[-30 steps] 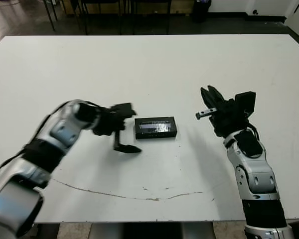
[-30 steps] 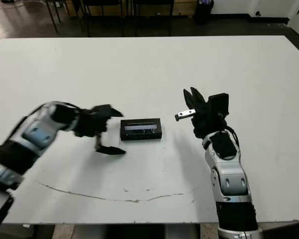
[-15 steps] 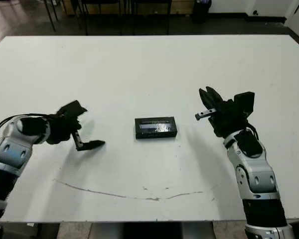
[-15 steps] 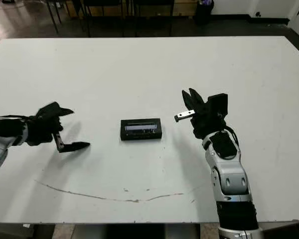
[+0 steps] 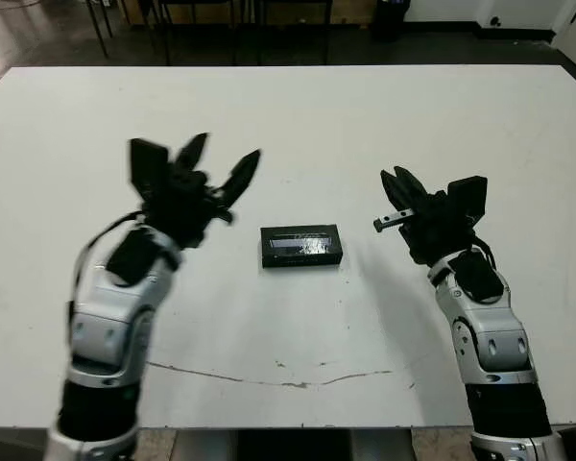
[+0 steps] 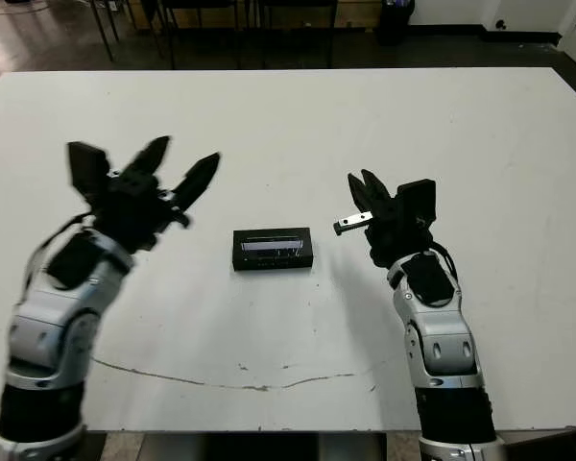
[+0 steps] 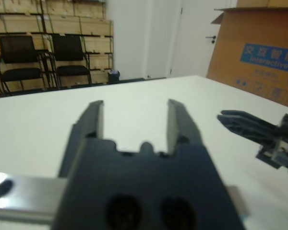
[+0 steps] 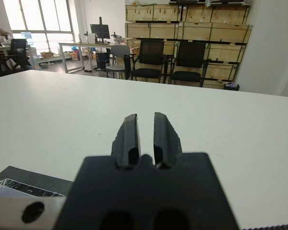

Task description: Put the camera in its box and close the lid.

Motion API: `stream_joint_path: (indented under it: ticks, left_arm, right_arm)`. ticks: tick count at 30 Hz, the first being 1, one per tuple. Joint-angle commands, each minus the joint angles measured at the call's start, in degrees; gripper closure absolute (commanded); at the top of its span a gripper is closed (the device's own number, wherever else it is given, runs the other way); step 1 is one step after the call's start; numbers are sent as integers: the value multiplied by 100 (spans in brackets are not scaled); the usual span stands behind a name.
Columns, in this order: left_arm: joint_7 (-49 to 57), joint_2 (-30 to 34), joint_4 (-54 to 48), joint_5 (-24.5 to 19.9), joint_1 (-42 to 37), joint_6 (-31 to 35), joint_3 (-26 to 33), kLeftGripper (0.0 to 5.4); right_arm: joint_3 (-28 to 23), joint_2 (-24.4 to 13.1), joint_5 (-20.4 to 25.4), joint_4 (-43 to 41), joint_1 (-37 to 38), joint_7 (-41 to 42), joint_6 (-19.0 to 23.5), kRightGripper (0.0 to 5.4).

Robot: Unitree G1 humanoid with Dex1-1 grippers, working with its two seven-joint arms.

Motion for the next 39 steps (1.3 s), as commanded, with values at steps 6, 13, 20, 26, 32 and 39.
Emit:
stream_joint_path:
  ticks: [6,13,20,26,32,39]
  left_arm:
    - [194,-143,812,437,-123,322,-770,538]
    - [216,-263,1680,818,-111,237,-1303,538]
    - [40,-28,1974,1259,105,555,-1863,538]
    - [-348,249,1748,1395,344,1055,-2190,538]
    - [-826,712,995,1336,619,1082,-2302,538]
    - [-1042,885,-261,621,791,728,-852,538]
  right_arm:
    - [13,-48,-131,26,143,-90,-111,540]
    - [-21,12,-107,31,152,-130,-48,540]
    - [-83,59,2,16,112,-163,45,540]
    - [-88,67,1,23,50,-182,101,540]
    - [-58,70,-17,72,-4,-157,45,540]
    - [-80,85,2,104,-38,-167,28,540]
